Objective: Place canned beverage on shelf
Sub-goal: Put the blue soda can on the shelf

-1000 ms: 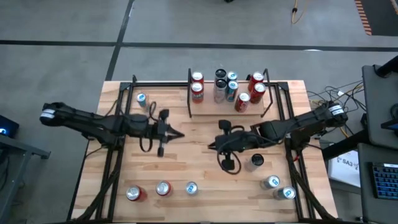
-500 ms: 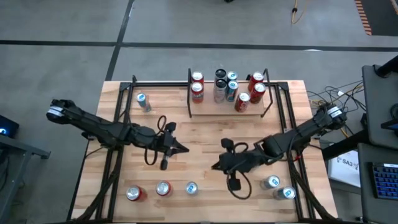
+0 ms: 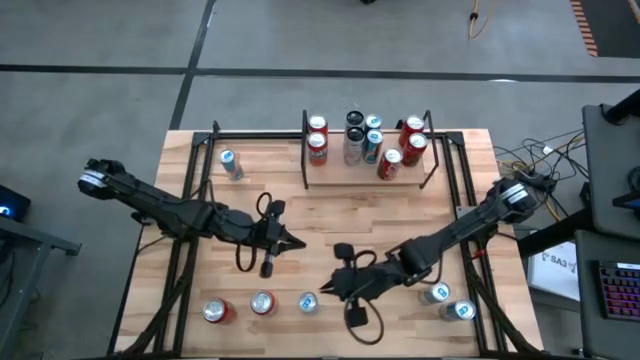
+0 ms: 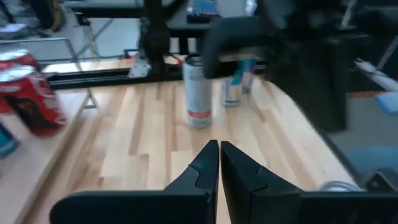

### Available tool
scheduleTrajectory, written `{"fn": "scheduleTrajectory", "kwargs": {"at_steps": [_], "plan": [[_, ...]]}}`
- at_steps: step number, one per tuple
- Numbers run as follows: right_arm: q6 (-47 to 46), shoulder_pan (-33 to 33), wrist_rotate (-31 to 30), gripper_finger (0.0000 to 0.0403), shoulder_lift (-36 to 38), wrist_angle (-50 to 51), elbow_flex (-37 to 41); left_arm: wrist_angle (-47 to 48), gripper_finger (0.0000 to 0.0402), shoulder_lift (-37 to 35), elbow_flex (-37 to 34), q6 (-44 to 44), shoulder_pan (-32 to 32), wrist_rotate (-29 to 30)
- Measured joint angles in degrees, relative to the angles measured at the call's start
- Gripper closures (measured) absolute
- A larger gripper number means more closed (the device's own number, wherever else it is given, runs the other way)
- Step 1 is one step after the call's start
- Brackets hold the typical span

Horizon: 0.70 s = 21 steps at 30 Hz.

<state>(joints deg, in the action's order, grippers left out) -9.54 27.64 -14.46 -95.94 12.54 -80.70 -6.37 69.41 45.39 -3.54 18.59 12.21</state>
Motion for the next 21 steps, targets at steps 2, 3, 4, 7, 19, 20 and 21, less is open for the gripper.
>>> {"fn": "scheduleTrajectory", "kwargs": {"at_steps": [2,3,4,7,19,20,21], "plan": [[0.58,-0.25,-0.4,0.039,-2.48,-0.04,-2.51,0.48,0.0402,-0.2,0.0,0.25,-0.04,0.76],[0.98,-0.29,-0.47,0.039,-3.43,0.06,-3.52,0.42,0.0402,-0.2,0.0,0.49,-0.04,0.79],[1.57,-0.31,-0.49,0.0389,-4.62,0.68,-4.54,0.45,0.0402,-0.2,0.0,0.88,-0.02,0.79],[1.92,-0.33,-0.19,0.0376,-7.45,0.96,-7.69,1.17,0.0402,-0.28,-0.07,1.5,0.0,0.77],[-9.25,-0.27,-1.13,0.0159,-11.68,11.32,-15.04,1.35,0.0402,-0.18,-0.09,3.49,-0.02,0.83],[-9.66,-0.25,-1.2,0.0137,-11.69,11.56,-14.9,1.23,0.0402,-0.18,-0.09,3.67,-0.02,0.88],[-9.99,-0.25,-1.2,0.0116,-11.88,11.57,-14.77,1.01,0.0402,-0.18,-0.09,3.92,-0.02,0.92]]}}
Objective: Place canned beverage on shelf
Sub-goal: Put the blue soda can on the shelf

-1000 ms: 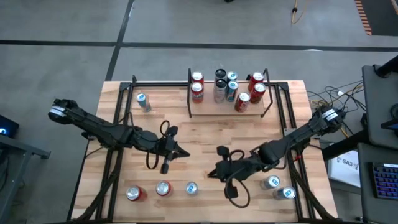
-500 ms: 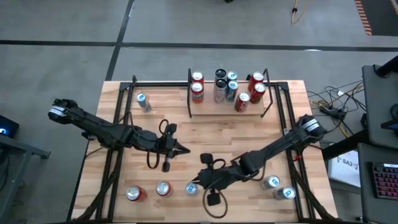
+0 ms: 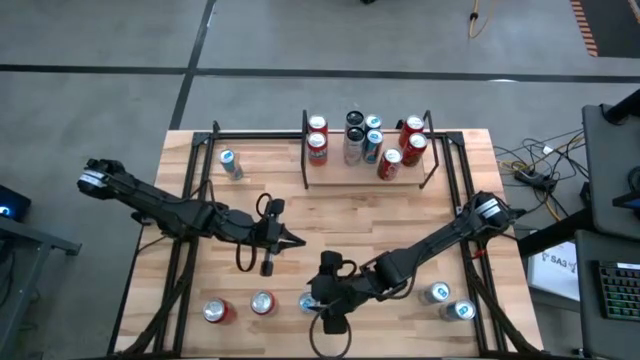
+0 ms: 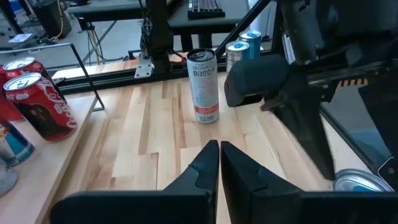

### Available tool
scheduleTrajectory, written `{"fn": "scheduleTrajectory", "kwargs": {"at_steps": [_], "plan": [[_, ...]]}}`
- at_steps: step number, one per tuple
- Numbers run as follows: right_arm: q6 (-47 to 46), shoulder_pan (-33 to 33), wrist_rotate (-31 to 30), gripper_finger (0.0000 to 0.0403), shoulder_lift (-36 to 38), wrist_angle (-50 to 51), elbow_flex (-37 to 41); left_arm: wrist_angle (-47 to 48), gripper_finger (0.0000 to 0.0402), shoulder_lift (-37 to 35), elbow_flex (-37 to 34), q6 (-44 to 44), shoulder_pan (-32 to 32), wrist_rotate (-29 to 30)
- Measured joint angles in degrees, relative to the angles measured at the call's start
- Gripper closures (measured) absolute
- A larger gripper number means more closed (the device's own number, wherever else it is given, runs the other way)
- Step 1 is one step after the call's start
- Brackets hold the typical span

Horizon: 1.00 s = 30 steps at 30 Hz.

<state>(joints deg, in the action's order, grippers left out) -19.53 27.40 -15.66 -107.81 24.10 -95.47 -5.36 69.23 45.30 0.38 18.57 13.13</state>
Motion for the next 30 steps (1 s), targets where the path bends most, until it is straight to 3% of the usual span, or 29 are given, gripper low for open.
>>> {"fn": "scheduleTrajectory", "kwargs": {"at_steps": [6,17,23,30], "plan": [[0.02,-0.02,0.61,0.0034,-2.04,0.54,0.17,-0.87,0.0402,0.0,0.0,0.85,-0.02,0.02],[0.0,-0.69,2.21,0.0029,-5.57,0.53,0.19,-1.72,0.0402,0.0,-0.02,1.89,-0.02,0.07],[0.07,-1.18,2.23,0.0064,-5.57,0.49,0.19,-2.21,0.0402,0.0,-0.02,2.1,-0.04,0.07],[0.66,-1.82,2.78,0.0164,-5.57,0.46,0.19,-2.3,0.0402,0.0,-0.02,2.11,-0.07,0.06]]}}
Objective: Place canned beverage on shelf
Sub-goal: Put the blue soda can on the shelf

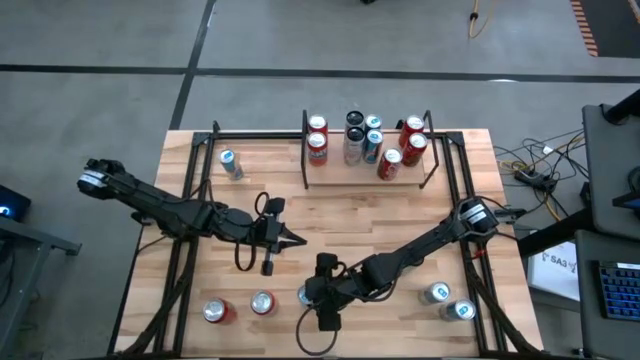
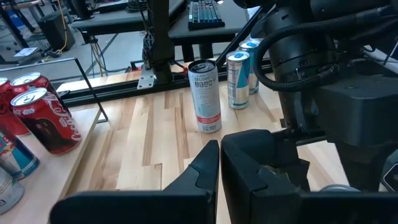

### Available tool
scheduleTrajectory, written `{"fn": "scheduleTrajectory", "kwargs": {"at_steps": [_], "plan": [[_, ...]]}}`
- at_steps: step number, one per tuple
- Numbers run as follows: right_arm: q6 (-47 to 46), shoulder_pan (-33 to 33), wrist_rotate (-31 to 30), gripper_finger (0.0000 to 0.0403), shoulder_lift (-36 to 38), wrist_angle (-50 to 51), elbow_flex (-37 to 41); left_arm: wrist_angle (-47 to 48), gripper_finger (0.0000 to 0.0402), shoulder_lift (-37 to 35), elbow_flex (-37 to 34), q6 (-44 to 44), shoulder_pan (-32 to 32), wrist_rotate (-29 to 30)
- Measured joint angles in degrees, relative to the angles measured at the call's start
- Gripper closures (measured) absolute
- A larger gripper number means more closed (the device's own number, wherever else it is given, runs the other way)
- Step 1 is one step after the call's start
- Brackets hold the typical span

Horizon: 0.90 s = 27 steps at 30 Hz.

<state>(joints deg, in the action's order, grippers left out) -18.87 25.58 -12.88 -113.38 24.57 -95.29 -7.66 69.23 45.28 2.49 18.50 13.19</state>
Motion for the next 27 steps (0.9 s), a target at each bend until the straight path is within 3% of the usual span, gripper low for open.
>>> {"fn": "scheduleTrajectory", "kwargs": {"at_steps": [3,9,18,27], "plan": [[1.56,-0.02,0.02,0.0202,0.08,-0.11,0.0,-0.07,0.0402,0.0,0.0,-0.01,0.0,0.0],[4.07,-0.04,0.67,0.0203,2.95,4.19,0.18,-1.0,0.0402,0.0,0.0,0.98,0.0,0.0],[7.18,-1.69,-6.21,0.0203,16.97,17.34,0.22,-2.79,0.0402,0.02,3.14,8.47,-0.24,0.44],[15.53,-9.93,-6.98,0.0203,30.35,18.39,6.13,-2.47,0.0402,0.02,5.63,16.49,-2.28,4.93]]}}
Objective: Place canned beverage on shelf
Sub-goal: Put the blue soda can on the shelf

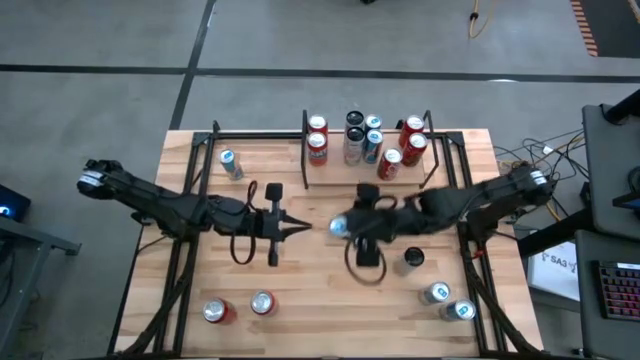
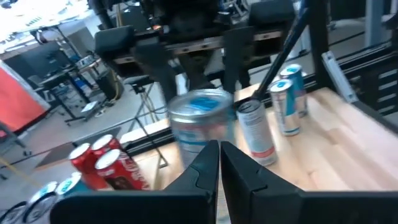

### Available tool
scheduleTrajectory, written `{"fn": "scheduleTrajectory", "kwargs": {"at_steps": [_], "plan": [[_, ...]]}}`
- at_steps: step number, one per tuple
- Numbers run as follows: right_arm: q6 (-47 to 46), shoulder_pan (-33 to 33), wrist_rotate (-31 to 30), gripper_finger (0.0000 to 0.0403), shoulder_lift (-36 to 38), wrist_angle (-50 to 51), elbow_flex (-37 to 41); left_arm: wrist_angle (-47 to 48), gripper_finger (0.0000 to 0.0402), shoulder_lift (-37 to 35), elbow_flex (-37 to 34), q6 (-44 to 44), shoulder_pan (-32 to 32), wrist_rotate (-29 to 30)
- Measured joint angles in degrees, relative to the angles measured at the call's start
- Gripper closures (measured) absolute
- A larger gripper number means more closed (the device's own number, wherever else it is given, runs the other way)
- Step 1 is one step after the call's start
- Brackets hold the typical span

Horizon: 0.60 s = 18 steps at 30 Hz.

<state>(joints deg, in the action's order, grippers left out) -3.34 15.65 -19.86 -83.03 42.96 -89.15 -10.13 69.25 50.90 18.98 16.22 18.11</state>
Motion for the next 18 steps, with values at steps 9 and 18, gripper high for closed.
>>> {"fn": "scheduleTrajectory", "kwargs": {"at_steps": [9,18], "plan": [[4.12,-14.38,7.62,0.0203,11.3,-6.99,15.47,1.18,0.0402,0.0,0.01,1.48,-6.72,-0.02],[4.21,-29.94,19.88,0.0202,17.0,-15.09,28.16,1.23,0.0402,0.0,0.01,4.75,-15.77,-0.44]]}}
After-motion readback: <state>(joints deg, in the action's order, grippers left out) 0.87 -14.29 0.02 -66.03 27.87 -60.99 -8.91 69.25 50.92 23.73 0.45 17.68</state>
